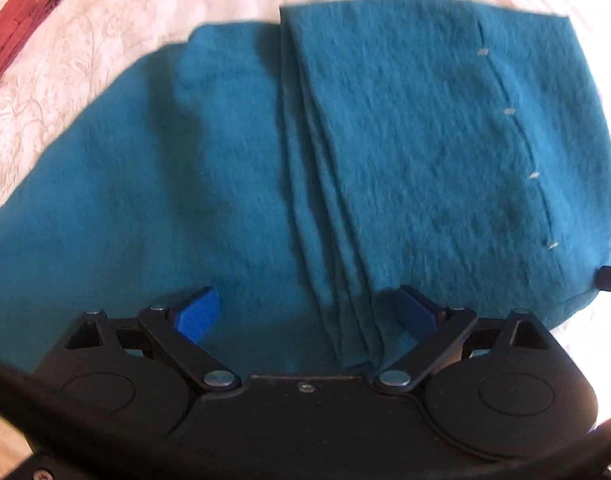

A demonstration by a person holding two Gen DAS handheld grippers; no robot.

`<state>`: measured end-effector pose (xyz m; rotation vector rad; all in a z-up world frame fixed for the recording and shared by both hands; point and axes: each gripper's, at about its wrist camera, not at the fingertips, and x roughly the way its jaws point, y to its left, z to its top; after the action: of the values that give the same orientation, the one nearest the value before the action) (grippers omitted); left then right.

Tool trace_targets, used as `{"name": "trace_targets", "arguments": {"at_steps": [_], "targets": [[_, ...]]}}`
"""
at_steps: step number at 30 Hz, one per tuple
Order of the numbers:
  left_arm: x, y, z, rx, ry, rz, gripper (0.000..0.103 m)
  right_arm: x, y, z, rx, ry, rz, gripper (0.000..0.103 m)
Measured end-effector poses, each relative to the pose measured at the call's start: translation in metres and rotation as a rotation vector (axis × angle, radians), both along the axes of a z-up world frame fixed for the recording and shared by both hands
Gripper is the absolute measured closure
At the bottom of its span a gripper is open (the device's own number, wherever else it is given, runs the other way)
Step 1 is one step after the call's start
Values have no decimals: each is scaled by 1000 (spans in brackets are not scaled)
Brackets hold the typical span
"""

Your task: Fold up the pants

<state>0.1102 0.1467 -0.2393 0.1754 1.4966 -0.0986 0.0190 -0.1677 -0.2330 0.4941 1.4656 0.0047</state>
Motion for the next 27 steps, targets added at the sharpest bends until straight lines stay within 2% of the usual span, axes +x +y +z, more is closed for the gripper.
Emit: {"name": "trace_targets", "arguments": {"at_steps": [2, 7, 10, 15, 19, 27], "targets": [[-4, 3, -5, -3, 9, 35, 7, -1, -1, 7, 7, -11, 11, 78], [-4, 9, -4, 2, 15, 97, 5, 16, -10, 48, 6, -165, 43, 77], [-6, 12, -3, 10, 18, 138, 5, 40, -14, 58, 12, -234, 47, 77], [-18, 13, -1, 30, 11, 197, 5, 91, -12, 44, 31, -250, 94, 77], [-27, 11, -1, 34, 11, 252, 5, 122, -6, 28, 36, -221, 138, 77], [-40, 8, 3, 60, 2, 292, 5, 154, -5, -3, 0, -167, 134, 78]]}}
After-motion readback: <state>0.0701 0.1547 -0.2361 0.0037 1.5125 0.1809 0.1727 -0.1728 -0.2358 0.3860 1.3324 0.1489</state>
